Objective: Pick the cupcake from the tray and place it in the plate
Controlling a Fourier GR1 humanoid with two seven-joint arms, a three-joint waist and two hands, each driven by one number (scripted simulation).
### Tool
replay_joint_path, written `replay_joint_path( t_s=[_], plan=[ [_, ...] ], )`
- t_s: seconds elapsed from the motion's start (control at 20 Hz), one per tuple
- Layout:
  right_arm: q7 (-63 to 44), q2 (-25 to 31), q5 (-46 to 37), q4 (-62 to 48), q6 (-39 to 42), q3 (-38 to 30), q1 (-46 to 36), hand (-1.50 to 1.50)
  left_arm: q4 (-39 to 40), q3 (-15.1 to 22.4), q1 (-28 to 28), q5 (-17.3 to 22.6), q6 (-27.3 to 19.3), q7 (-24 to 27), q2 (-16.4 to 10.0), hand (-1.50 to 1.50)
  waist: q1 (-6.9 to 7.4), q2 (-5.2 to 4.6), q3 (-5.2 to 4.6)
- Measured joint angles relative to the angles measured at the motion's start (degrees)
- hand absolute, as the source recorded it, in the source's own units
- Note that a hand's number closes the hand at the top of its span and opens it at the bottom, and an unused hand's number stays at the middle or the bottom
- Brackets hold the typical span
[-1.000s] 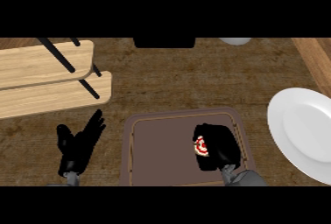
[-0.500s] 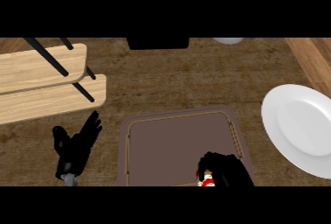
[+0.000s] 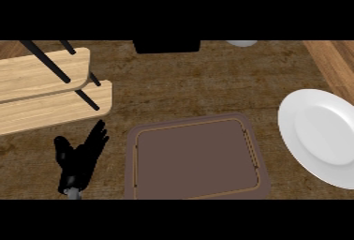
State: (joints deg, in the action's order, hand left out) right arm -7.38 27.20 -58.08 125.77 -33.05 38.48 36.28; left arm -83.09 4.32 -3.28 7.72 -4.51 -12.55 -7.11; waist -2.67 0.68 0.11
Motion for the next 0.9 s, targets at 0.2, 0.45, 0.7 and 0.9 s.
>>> replay_joint_path(
  t_s=[0.2, 0.45, 0.7, 0.9],
  plan=[
    [3.56, 2.99, 9.51, 2.53, -7.97, -3.32, 4.78, 1.5, 0.96, -0.14, 0.48, -0.07, 0.65, 0.72, -0.1, 0.0, 0.78, -0.24, 0.01],
    [8.4, 6.85, 27.48, 3.43, -12.41, -10.76, 4.43, 1.5, -0.12, 0.15, 0.53, 0.09, 1.25, -0.08, -0.24, 0.0, 1.6, -0.34, 0.1],
    [16.45, 7.97, 43.99, -4.69, -12.35, -21.34, -1.23, 1.5, 0.54, 0.69, 0.76, -0.62, 0.85, 0.6, 0.66, 0.0, 2.05, -0.44, 0.12],
    [22.53, 6.97, 53.72, -14.91, -10.28, -30.27, -7.96, 1.5, 0.79, 0.83, 1.35, -0.74, 0.97, 0.35, 0.9, 0.0, 2.51, -0.56, 0.12]
  ],
)
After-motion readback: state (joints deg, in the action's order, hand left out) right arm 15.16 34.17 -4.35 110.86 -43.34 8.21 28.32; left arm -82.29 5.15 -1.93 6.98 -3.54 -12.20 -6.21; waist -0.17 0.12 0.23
